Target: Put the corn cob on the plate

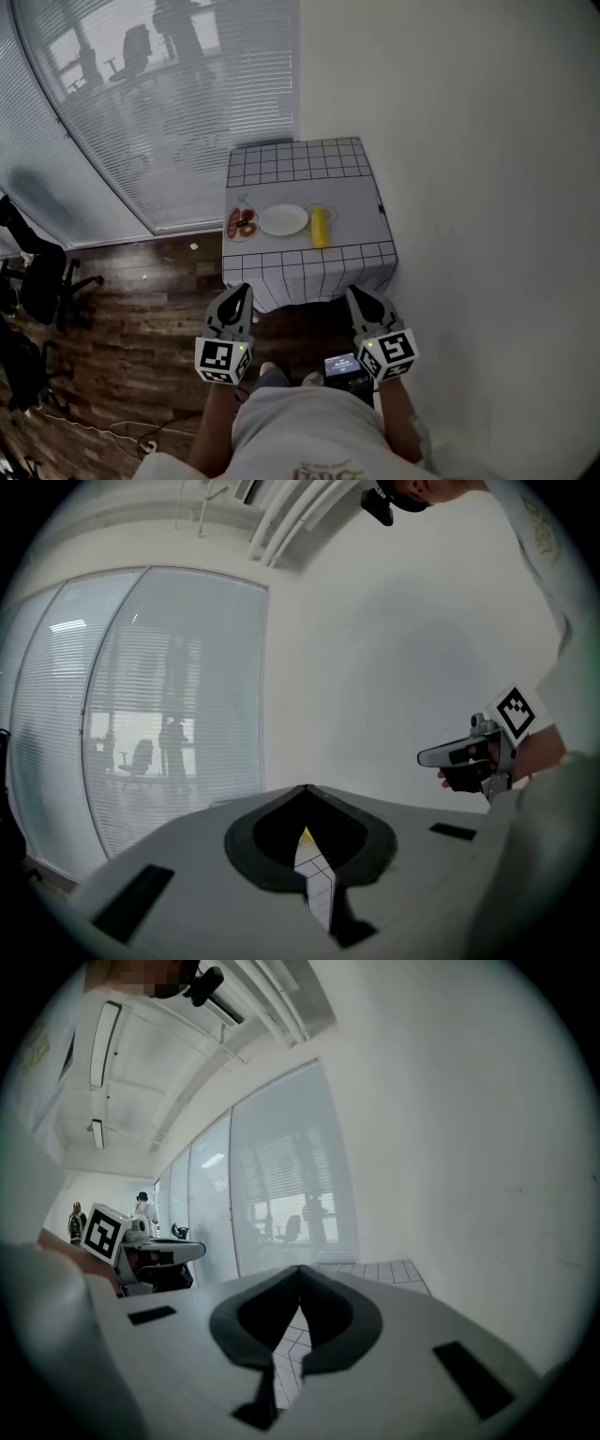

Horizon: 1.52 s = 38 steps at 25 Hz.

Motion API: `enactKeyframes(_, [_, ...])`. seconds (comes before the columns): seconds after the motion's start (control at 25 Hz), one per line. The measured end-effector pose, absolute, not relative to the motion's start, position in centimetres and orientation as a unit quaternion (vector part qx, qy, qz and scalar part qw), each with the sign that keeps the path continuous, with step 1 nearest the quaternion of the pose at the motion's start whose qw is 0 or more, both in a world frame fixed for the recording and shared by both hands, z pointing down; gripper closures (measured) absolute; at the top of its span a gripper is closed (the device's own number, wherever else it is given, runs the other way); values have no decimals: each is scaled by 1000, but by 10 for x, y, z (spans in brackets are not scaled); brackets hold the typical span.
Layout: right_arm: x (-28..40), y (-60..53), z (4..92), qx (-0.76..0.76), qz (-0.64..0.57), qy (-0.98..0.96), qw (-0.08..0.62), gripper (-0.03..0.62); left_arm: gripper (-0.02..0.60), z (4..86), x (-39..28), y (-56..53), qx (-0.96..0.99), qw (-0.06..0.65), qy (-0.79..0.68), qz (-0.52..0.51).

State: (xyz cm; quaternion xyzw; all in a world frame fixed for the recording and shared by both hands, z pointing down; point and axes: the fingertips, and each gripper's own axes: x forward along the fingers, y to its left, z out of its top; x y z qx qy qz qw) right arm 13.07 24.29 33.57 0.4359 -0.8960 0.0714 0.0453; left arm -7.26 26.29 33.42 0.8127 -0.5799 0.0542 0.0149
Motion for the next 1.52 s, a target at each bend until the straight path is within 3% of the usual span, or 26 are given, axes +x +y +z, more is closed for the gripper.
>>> enactKeyframes(0.72, [153,211,358,453,89,-885,60,586,576,339,-59,225,820,15,-569,65])
enactKeyframes(1.52, [147,37,393,488,153,-854,100,585,577,359,-52,18,857,36,-506,87])
